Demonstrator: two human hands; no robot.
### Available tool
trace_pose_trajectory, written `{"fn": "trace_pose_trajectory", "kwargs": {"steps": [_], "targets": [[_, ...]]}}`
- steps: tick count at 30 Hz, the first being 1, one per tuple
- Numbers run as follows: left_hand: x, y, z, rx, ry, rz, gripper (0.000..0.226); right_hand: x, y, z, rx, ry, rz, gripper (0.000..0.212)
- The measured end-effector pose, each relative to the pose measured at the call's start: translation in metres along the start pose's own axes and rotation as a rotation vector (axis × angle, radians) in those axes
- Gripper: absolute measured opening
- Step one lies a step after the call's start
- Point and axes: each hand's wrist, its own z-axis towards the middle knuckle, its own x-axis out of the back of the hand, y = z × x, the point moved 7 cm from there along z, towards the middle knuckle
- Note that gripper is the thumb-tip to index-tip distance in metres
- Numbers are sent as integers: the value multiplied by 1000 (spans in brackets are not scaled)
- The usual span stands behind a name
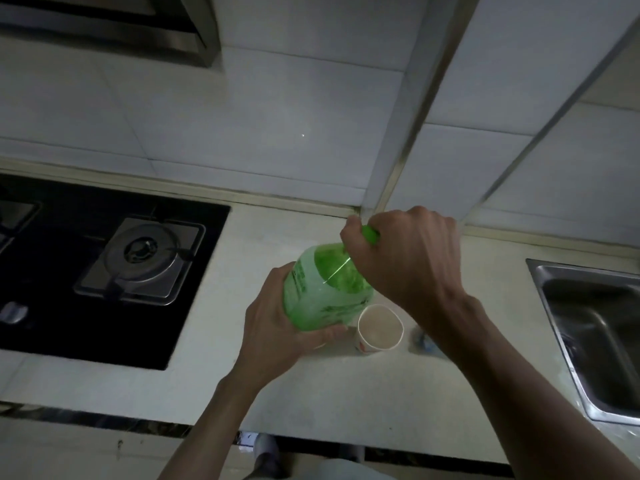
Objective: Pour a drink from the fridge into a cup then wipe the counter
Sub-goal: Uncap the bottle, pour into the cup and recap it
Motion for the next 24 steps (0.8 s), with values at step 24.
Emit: {"fn": "trace_pose_trajectory", "kwargs": {"steps": [24], "targets": [[19,33,29,3,-492,81,81,1,16,0,215,162,383,50]]}}
